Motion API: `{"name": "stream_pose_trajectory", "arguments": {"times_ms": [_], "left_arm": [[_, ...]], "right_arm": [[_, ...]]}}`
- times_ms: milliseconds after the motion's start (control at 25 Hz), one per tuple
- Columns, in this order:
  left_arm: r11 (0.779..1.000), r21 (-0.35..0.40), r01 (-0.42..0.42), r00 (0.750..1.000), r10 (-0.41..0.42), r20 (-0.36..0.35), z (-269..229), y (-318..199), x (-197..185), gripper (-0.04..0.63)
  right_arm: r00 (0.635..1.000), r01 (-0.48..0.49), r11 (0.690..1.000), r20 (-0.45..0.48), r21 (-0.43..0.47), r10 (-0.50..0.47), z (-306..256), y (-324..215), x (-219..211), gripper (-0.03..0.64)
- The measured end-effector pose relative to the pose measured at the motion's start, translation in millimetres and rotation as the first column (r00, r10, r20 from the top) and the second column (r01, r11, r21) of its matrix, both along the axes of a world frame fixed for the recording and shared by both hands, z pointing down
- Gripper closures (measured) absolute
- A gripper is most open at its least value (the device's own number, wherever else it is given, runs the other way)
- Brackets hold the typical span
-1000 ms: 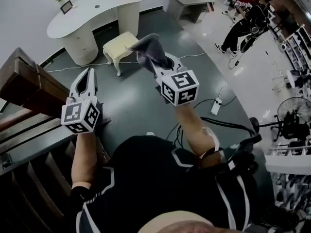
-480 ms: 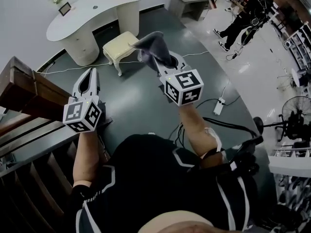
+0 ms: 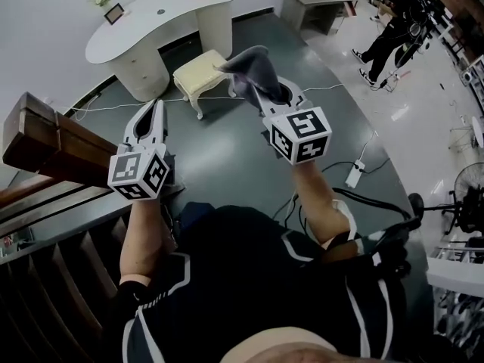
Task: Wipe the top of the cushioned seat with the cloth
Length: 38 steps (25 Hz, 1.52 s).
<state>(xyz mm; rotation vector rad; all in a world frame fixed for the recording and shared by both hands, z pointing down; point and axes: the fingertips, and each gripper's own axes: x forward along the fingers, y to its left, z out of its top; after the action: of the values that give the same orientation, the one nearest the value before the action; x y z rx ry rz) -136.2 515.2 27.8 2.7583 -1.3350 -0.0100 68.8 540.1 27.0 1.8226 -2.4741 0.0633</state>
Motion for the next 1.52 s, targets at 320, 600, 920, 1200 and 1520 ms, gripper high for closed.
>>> {"name": "stream_pose_trajectory", "arguments": {"times_ms": [320, 600, 920, 1200, 1520], "left_arm": [[1.000, -0.022, -0.006, 1.000, 0.006, -0.005, 13.7, -56.3, 6.2, 0.591], [0.998, -0.019, -0.063, 0.997, 0.062, -0.050, 20.1, -140.5, -1.1, 0.592], [0.996, -0.036, -0.083, 0.991, 0.079, -0.106, 23.6, -233.4, -9.7, 0.592], [0.997, -0.036, -0.070, 0.993, 0.067, -0.094, 24.4, -300.5, -31.1, 0.592], [0.994, -0.053, -0.096, 0.989, 0.090, -0.120, 34.8, -348.5, -38.7, 0.592]], "right_arm": [[1.000, -0.008, 1.000, -0.017, -0.011, 0.008, 3.3, -57.5, 9.7, 0.584], [0.997, -0.070, 0.997, -0.025, -0.029, 0.069, 2.4, -132.5, 8.4, 0.584], [0.995, -0.092, 0.995, -0.026, -0.038, 0.091, 9.3, -214.0, 3.8, 0.584], [0.993, -0.121, 0.990, -0.011, -0.074, 0.121, 20.7, -276.3, -5.6, 0.583], [0.992, -0.122, 0.991, -0.035, -0.058, 0.120, 17.9, -323.0, -22.3, 0.583]]}}
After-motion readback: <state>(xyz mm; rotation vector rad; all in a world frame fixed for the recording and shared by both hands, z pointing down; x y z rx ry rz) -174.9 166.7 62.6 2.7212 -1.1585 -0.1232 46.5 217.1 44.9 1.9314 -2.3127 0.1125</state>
